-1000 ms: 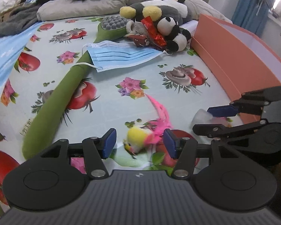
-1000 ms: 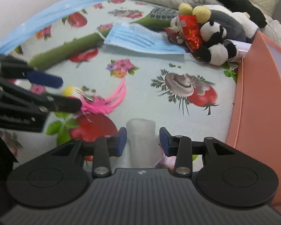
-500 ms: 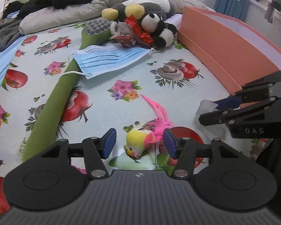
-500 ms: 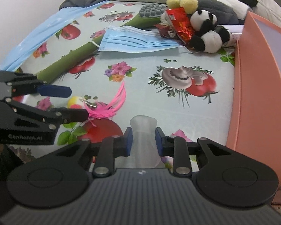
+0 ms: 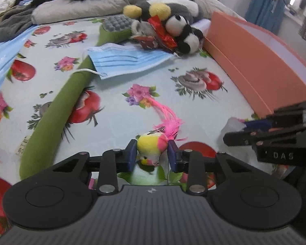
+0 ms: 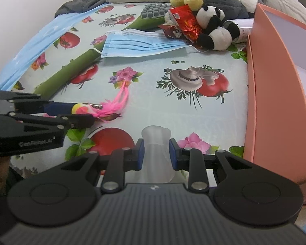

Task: Organize soft objects
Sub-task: 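Lift the chick toy with the left tool while the right tool carries the clear item toward the box, then open the left tool over the pink box while the right tool releases the clear item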

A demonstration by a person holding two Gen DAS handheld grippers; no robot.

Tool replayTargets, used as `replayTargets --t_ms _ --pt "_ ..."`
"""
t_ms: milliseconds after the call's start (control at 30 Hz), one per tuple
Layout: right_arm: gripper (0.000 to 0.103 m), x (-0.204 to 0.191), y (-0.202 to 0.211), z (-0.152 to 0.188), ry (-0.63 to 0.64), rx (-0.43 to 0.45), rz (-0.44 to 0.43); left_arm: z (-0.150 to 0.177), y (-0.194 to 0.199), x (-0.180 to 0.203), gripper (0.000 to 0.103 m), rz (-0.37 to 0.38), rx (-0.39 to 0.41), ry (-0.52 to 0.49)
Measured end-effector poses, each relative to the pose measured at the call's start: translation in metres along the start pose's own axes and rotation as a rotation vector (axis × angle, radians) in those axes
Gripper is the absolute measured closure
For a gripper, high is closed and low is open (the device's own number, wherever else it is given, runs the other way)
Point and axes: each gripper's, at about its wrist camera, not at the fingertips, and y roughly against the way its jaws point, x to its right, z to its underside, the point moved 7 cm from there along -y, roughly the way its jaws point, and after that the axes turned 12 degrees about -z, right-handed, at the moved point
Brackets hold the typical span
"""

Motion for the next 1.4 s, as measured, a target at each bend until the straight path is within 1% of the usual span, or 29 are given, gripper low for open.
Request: replayTargets --t_ms 133,200,333,433,533,767,833,900,967,1133,1233,1400 --pt "0.073 -0.001 0.007 -0.002 -0.026 0.021 0.001 -0.004 0.009 -0.006 0.066 -0.036 -0.017 0.108" --pt "0.073 -0.002 0.011 -0.003 -0.033 0.031 0.010 -0.006 0.017 -0.008 0.066 -0.047 -0.011 0.146" --pt "0.073 -0.006 0.022 -0.007 -0.045 0.064 0.013 -0.010 0.032 -0.008 0.066 -0.043 -0.002 0.207" --pt "0.073 -0.011 0.034 -0.010 -0.052 0.088 0.014 -0.013 0.044 -0.008 0.066 -0.022 -0.003 0.241" --pt "0.073 -0.015 0.048 -0.014 -0.054 0.112 0.019 -0.017 0.056 -0.006 0.066 -0.028 0.004 0.252" --pt "0.073 -0.024 0.080 -0.022 -0.050 0.169 0.033 -0.021 0.087 -0.001 0.066 -0.008 0.031 0.292" --pt "0.073 -0.026 0.089 -0.024 -0.052 0.186 0.034 -0.023 0.100 0.003 0.066 -0.008 0.039 0.285" --pt "0.073 -0.030 0.101 -0.027 -0.055 0.211 0.032 -0.026 0.116 0.008 0.066 0.002 0.068 0.275" --pt "0.073 -0.034 0.115 -0.029 -0.061 0.237 0.027 -0.028 0.129 0.013 0.066 0.003 0.079 0.271" --pt "0.073 -0.048 0.148 -0.030 -0.041 0.289 0.026 -0.032 0.165 0.025 0.066 0.000 0.141 0.258" --pt "0.073 -0.053 0.168 -0.027 -0.054 0.321 0.021 -0.031 0.181 0.029 0.066 0.003 0.157 0.264" --pt "0.073 -0.062 0.193 -0.022 -0.047 0.350 0.039 -0.027 0.202 0.034 0.066 0.022 0.167 0.272"
